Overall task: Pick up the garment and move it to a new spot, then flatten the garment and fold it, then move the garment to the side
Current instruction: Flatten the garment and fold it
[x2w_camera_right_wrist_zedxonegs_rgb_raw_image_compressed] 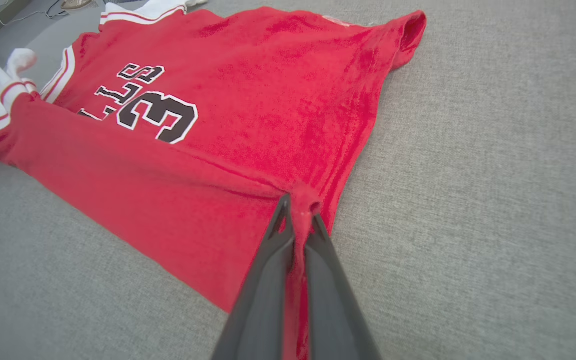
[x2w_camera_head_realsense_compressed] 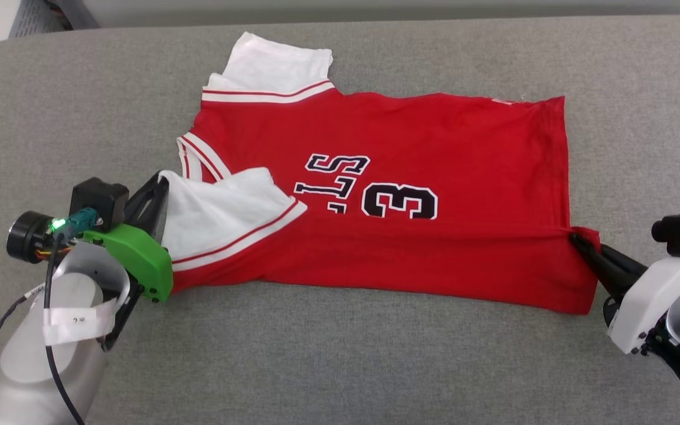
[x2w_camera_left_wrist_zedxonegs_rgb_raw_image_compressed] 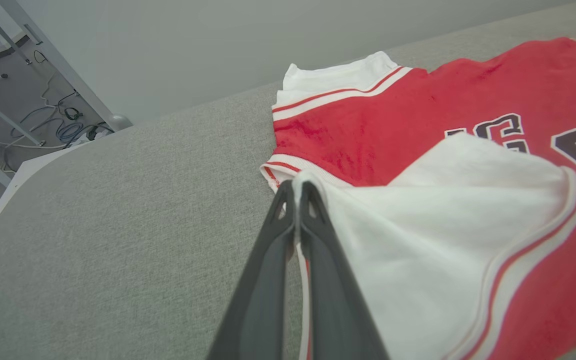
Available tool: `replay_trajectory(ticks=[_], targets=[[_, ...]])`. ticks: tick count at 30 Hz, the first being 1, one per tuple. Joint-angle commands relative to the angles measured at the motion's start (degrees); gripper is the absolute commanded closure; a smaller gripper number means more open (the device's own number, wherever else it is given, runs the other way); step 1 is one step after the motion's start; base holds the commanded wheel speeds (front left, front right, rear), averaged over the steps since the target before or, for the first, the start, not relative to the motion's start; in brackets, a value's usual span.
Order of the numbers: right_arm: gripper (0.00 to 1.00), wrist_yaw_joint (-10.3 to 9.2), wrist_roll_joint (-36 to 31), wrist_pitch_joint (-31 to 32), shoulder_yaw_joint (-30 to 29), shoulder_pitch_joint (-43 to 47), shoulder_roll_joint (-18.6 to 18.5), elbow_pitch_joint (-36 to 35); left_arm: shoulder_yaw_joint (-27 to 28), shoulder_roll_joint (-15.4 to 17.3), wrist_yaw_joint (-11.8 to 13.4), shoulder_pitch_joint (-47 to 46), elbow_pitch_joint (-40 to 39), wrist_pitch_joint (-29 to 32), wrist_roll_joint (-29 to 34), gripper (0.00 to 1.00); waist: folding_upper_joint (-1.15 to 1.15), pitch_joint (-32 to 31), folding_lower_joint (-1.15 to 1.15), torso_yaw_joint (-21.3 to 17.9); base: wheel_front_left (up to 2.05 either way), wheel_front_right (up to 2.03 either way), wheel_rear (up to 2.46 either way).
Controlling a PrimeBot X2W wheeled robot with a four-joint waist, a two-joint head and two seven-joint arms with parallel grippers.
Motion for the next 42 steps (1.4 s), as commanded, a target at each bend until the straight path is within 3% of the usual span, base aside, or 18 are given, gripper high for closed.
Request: replay_trajectory(ticks=[1, 9, 16, 17, 18, 19, 20, 28, 32, 36, 42], targets=[[1.00, -0.03, -0.4, 0.3, -0.1, -1.7, 0.4, 0.8, -0.5, 0.1, -0.3, -2.1, 1.6, -0.8, -0.1, 1.00, 0.00, 3.4, 0.00, -0.4, 0.00, 0.00, 0.00], [1.00, -0.03, -1.1, 1.2, 2.4, -6.1, 1.6, 5.4, -6.5, -1.8, -0.5, -8.0, 13.6, -3.7, -2.8, 1.00, 0.00, 5.9, 0.00, -0.1, 0.00, 0.00, 0.00], [1.00, -0.03, -0.4, -0.1, 2.9, -6.6, 2.3, 7.5, -11.9, -2.0, -0.6, -10.0, 19.0, -5.8, -6.5, 1.00, 0.00, 4.7, 0.00, 0.3, 0.00, 0.00, 0.00], [0.83, -0.03, -0.2, -0.4, 2.6, -6.5, 2.4, 7.4, -12.1, -2.0, -0.6, -10.3, 19.6, -6.1, -7.3, 1.00, 0.00, 4.3, 0.00, 0.4, 0.00, 0.00, 0.00], [0.53, -0.03, -0.2, -0.6, 2.4, -6.4, 2.4, 7.3, -12.3, -1.9, -0.6, -10.5, 20.1, -6.3, -7.9, 0.97, 0.00, 3.9, 0.00, 0.5, 0.00, 0.00, 0.00], [0.00, -0.03, -0.3, -0.8, 2.1, -6.2, 2.4, 7.0, -12.7, -1.6, -0.6, -10.9, 20.6, -6.5, -8.3, 0.55, 0.00, 3.4, 0.00, 0.6, 0.00, 0.00, 0.00], [0.00, -0.03, -0.4, -1.1, 1.8, -6.0, 2.4, 6.7, -12.9, -1.3, -0.6, -11.4, 20.9, -6.6, -8.3, 0.00, 0.00, 3.1, 0.00, 0.7, 0.00, 0.00, 0.00], [0.00, -0.03, -1.7, -2.9, -2.1, -2.9, 2.6, 3.1, -14.4, 1.7, -0.6, -14.5, 20.4, -6.9, -10.0, 0.00, 0.00, -1.4, 0.00, 1.7, 0.00, 0.00, 0.00], [0.00, -0.03, -3.0, -2.8, -4.3, -1.2, 3.0, 1.3, -16.6, 3.5, -0.6, -15.8, 17.9, -2.7, -13.0, 0.00, 0.00, -2.9, 0.00, 2.1, 0.00, 0.00, 0.00], [0.00, -0.03, -4.0, -2.1, -6.1, 0.4, 3.8, -0.1, -20.1, 5.9, -0.6, -16.8, 12.9, 6.3, -19.2, 0.00, 0.00, -4.0, 0.00, 2.3, 0.00, 0.00, 0.00], [0.00, -0.03, -5.3, -0.8, -7.6, 1.7, 5.1, -1.7, -26.6, 11.0, -0.6, -17.8, 3.7, 25.6, -30.7, 0.00, 0.00, -4.6, 0.00, 2.3, 0.00, 0.00, 0.00]])
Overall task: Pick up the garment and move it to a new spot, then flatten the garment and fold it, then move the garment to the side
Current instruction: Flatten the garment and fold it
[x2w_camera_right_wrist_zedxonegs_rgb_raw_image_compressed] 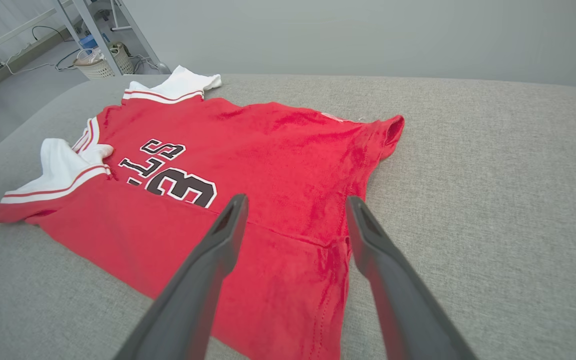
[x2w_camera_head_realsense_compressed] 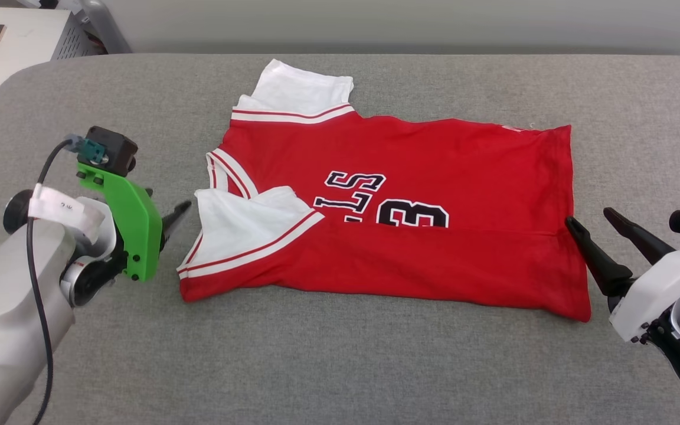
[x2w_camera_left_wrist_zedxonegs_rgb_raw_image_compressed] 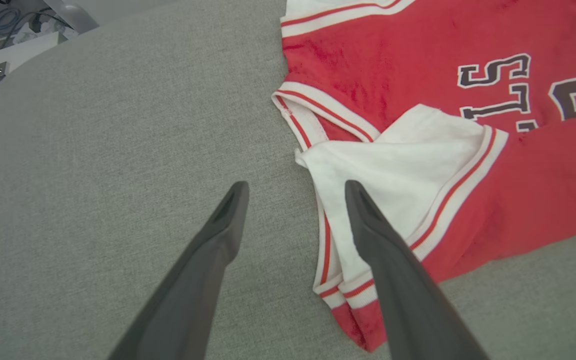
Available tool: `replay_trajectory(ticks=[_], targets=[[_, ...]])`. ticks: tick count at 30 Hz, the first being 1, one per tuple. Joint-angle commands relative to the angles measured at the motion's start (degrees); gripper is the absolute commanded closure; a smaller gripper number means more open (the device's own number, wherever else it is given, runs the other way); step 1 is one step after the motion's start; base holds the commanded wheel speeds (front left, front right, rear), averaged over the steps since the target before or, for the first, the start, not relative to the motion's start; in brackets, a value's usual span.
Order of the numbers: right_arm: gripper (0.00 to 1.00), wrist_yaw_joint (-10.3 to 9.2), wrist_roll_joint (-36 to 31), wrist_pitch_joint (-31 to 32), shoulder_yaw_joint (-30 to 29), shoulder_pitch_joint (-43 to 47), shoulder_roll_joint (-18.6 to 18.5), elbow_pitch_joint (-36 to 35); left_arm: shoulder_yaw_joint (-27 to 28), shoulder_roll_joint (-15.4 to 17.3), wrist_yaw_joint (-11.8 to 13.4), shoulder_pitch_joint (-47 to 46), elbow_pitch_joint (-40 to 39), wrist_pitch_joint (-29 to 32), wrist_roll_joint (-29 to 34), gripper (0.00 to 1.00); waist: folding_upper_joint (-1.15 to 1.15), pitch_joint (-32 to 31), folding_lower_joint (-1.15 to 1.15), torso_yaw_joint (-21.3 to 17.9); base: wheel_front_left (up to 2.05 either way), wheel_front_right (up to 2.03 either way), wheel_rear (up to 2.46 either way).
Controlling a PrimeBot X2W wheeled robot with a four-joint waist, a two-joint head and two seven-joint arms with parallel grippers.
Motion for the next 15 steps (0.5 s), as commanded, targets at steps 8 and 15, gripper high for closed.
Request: replay_trajectory(ticks=[8, 15], targets=[[0.00, -0.03, -0.8, 1.7, -0.2, 0.4, 1.1, -1.8, -6.4, 4.1, -0.2, -1.4, -5.5, 13.3, -6.9, 0.00, 0.00, 1.5, 0.00, -1.5, 0.00, 0.00, 0.00], [0.00, -0.03, -0.8, 2.1, 0.6, -1.1, 1.5, -2.2, -9.5, 4.1, -0.2, 0.2, -2.9, 16.3, -8.5, 0.00, 0.00, 3.6, 0.00, -3.5, 0.00, 0.00, 0.00]])
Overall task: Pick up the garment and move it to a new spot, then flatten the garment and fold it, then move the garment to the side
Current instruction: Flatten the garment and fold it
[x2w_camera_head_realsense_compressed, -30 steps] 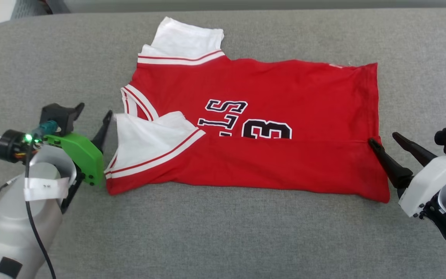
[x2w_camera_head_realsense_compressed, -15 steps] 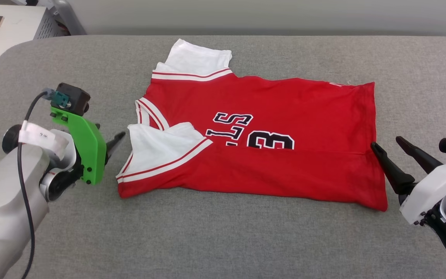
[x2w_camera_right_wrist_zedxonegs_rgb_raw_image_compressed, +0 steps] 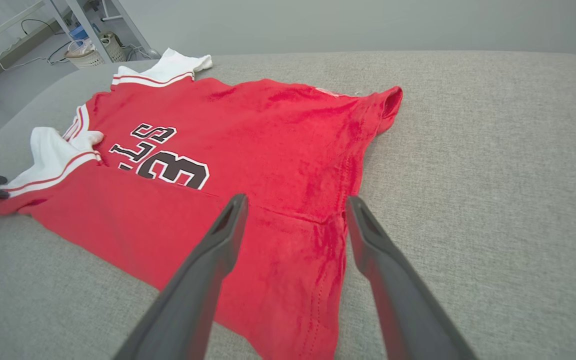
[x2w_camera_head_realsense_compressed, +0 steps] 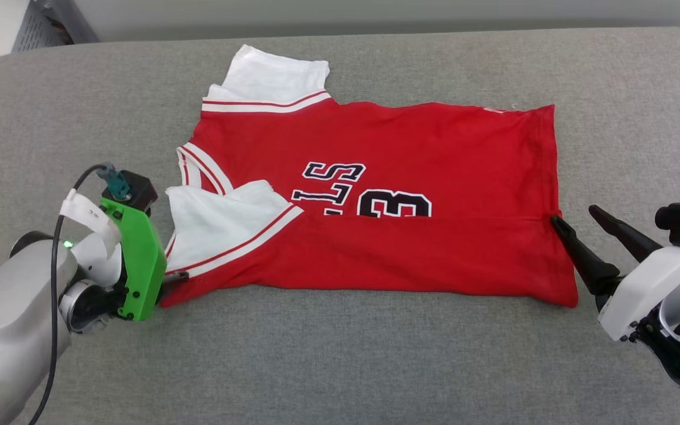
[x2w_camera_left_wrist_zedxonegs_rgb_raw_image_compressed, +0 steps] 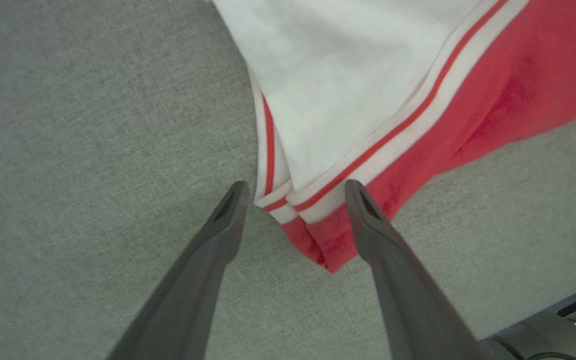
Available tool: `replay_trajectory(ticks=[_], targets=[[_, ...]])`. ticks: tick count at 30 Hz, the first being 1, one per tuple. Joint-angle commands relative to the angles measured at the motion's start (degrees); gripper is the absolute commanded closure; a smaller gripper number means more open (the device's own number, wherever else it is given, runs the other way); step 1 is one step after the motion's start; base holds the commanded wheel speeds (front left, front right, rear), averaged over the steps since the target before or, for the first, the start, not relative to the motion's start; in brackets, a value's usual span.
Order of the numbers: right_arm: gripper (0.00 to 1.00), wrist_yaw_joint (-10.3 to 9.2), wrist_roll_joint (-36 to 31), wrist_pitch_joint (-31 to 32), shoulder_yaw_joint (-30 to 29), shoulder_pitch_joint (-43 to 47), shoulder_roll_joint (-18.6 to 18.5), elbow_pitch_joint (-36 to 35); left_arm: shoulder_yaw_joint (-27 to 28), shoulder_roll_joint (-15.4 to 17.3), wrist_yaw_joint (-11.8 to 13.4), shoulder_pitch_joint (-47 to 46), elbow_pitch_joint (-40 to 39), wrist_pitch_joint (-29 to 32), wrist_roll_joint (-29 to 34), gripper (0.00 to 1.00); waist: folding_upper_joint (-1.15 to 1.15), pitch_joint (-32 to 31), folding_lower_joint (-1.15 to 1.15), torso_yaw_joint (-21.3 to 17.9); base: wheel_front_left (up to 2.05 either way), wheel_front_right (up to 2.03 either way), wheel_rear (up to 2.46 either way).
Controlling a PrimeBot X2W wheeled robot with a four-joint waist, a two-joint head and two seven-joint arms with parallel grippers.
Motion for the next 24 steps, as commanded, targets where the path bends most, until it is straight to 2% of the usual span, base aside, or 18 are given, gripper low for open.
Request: replay_trajectory(ticks=[1, 11, 12, 13, 14, 24], targets=[[0.00, -0.03, -0.2, 0.1, 0.2, -1.0, 0.3, -0.2, -0.7, 0.3, -0.2, 1.1, 0.9, 0.1, 0.3, 0.00, 0.00, 1.1, 0.00, -1.2, 0.00, 0.00, 0.00], [0.00, -0.03, 0.6, -0.6, 1.7, -2.5, 0.2, 1.2, -5.2, -0.8, -0.2, 3.4, 4.8, -0.3, -1.3, 0.00, 0.00, 2.3, 0.00, -2.1, 0.00, 0.00, 0.00], [0.00, -0.03, 0.6, -0.7, 1.8, -2.7, 0.1, 1.3, -5.5, -0.9, -0.2, 3.4, 5.0, -0.5, -1.3, 0.18, 0.00, 2.2, 0.00, -2.1, 0.00, 0.00, 0.00], [0.00, -0.03, 0.7, -0.7, 1.8, -2.9, -0.1, 1.4, -6.0, -1.0, -0.2, 3.3, 5.0, -1.2, -1.2, 0.81, 0.00, 2.0, 0.00, -2.0, 0.00, 0.00, 0.00], [0.00, -0.03, 0.7, -0.7, 1.9, -3.1, -0.3, 1.4, -6.3, -1.1, -0.2, 3.4, 5.0, -1.5, -1.5, 1.00, 0.00, 1.9, 0.00, -1.9, 0.00, 0.00, 0.00], [0.00, -0.03, 1.1, 3.1, 2.8, -6.3, -5.9, -0.4, -8.3, 1.1, -0.2, 1.2, 1.3, -8.7, -1.2, 1.00, 0.00, -1.0, 0.00, -0.5, 0.00, 0.00, 0.00]])
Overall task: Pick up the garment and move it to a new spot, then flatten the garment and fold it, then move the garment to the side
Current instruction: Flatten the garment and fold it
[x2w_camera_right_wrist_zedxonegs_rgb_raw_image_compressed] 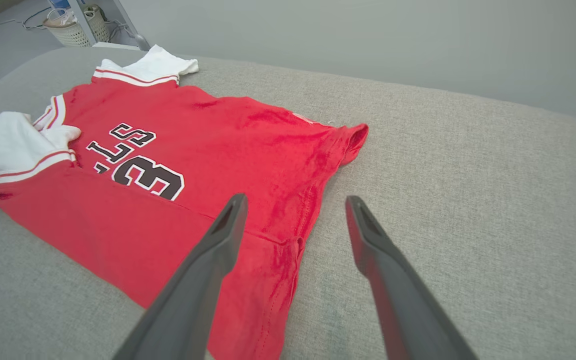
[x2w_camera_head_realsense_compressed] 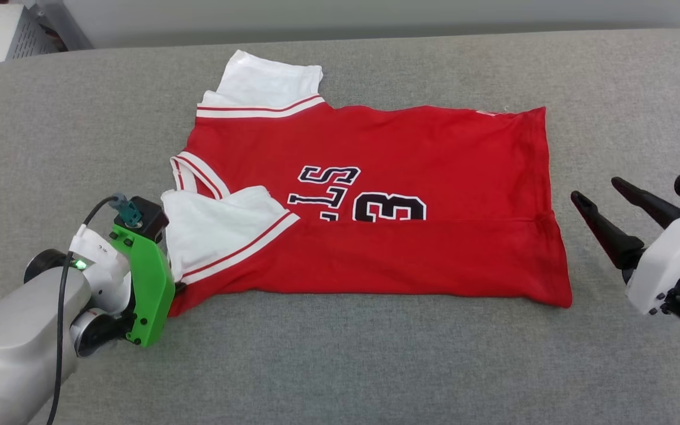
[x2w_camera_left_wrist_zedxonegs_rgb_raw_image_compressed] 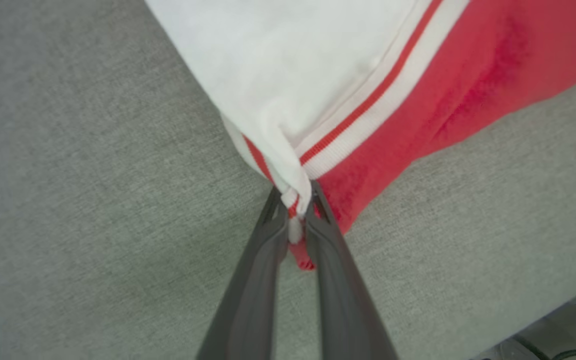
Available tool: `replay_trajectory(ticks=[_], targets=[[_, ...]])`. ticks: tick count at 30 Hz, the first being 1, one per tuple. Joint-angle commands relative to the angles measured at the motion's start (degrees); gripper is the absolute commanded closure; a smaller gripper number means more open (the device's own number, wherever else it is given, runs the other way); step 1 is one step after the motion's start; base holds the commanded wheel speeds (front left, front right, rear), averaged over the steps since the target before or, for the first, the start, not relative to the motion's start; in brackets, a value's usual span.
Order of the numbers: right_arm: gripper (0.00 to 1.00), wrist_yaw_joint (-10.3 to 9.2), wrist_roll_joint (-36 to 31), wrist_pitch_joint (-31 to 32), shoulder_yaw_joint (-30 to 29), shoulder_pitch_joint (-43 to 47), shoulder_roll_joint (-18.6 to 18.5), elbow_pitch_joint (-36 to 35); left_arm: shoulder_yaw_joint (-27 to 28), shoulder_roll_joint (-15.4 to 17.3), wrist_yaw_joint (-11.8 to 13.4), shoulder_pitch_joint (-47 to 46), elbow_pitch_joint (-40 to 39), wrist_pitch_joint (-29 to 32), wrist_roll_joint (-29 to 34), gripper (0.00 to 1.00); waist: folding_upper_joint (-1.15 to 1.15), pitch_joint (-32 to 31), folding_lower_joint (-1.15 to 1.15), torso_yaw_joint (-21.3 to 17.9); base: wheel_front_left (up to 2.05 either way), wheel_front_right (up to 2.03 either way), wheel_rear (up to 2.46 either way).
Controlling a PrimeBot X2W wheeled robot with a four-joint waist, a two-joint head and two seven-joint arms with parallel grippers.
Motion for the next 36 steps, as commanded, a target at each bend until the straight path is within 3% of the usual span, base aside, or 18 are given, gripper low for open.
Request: replay_trajectory(ticks=[1, 10, 16, 21, 25, 36], targets=[[0.00, -0.03, 0.4, 1.6, 0.7, -1.6, -1.3, -0.9, -0.4, 1.0, 0.3, 0.3, -0.3, -1.2, 0.6, 1.00, 0.00, -0.8, 0.00, 0.3, 0.00, 0.00, 0.00], [0.00, -0.03, 5.4, 19.0, 5.7, -5.9, -8.9, -2.7, -0.5, 3.5, 0.3, -1.5, -5.2, -5.9, 2.1, 1.00, 0.00, -1.3, 0.00, 1.0, 0.00, 0.00, 0.00], [0.00, -0.03, 7.8, 27.6, 9.0, -6.4, -9.9, -0.7, -0.8, 3.2, 0.3, -2.2, -7.3, -6.6, 3.2, 1.00, 0.00, -0.6, 0.00, 2.1, 0.00, 0.00, 0.00], [0.00, -0.03, 7.3, 28.6, 10.8, -6.1, -7.5, 2.7, -0.9, 2.5, 0.4, -3.1, -8.0, -6.9, 3.9, 1.00, 0.00, 0.4, 0.00, 2.9, 0.00, 0.00, 0.00], [0.00, -0.03, 6.7, 26.9, 12.1, -6.0, -3.8, 8.1, -0.8, 2.3, 0.5, -3.6, -8.3, -7.5, 4.4, 1.00, 0.00, 1.5, 0.00, 3.5, 0.00, 0.00, 0.00], [0.00, -0.03, 6.4, 22.9, 18.8, -5.1, 0.8, 17.1, -1.3, 1.7, 0.5, -3.4, -7.1, -8.7, 4.9, 1.00, 0.00, 2.2, 0.00, 3.8, 0.00, 0.00, 0.00]])
